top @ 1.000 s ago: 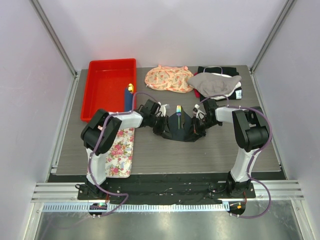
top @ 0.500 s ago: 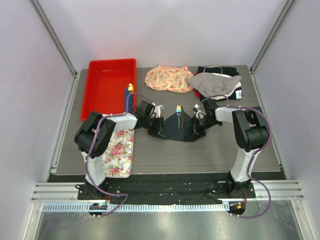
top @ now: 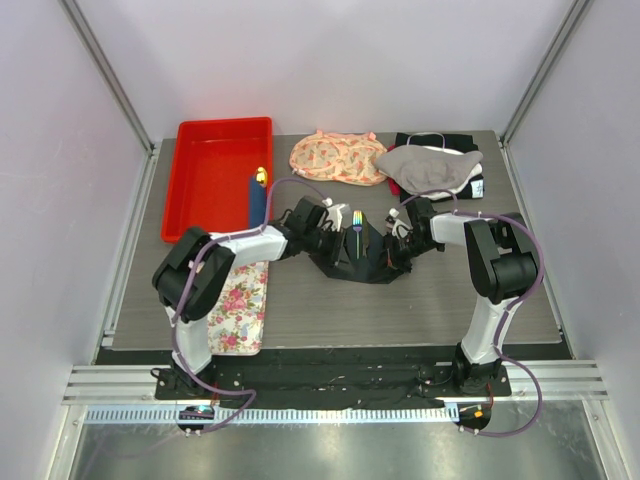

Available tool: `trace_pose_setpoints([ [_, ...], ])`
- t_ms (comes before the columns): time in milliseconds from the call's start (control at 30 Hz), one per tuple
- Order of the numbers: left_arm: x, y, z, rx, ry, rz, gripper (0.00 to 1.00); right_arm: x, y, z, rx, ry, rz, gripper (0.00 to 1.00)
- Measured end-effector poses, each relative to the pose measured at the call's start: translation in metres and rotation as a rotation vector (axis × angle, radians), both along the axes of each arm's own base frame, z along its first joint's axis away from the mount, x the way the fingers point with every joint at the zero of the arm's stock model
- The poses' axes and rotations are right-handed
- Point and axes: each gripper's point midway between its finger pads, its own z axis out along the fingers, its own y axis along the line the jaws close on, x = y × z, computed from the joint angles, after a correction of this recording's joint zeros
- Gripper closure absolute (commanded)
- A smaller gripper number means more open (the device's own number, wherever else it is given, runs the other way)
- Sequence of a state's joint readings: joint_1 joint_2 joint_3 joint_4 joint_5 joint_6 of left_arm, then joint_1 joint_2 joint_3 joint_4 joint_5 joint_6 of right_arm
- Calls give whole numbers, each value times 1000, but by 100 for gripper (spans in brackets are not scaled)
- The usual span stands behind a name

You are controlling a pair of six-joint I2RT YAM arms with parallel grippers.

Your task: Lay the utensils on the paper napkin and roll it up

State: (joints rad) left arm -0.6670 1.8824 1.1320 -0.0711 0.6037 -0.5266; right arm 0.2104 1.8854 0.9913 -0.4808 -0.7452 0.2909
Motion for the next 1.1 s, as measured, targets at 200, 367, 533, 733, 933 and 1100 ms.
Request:
trace_pose_setpoints([
  [200, 11, -2, -18, 23, 31, 43, 85, 0, 0, 0, -2, 0, 0, 99],
  [367, 15, 5, -40, 62, 77, 83, 89, 1, 0, 0, -5, 0, 0, 99],
  [533, 18, 7, -41, 65, 88, 101, 94, 1, -1, 0, -9, -2, 2, 99],
  [733, 19, 7, -41, 68, 89, 106, 96, 1, -4, 0, -43, -18, 22, 98],
  [933, 19, 7, -42, 68, 92, 107, 97, 1, -16, 0, -123, -64, 50, 97],
  [1100, 19, 7, -41, 67, 93, 109, 97, 4, -28, 1, -196, -115, 75, 96],
])
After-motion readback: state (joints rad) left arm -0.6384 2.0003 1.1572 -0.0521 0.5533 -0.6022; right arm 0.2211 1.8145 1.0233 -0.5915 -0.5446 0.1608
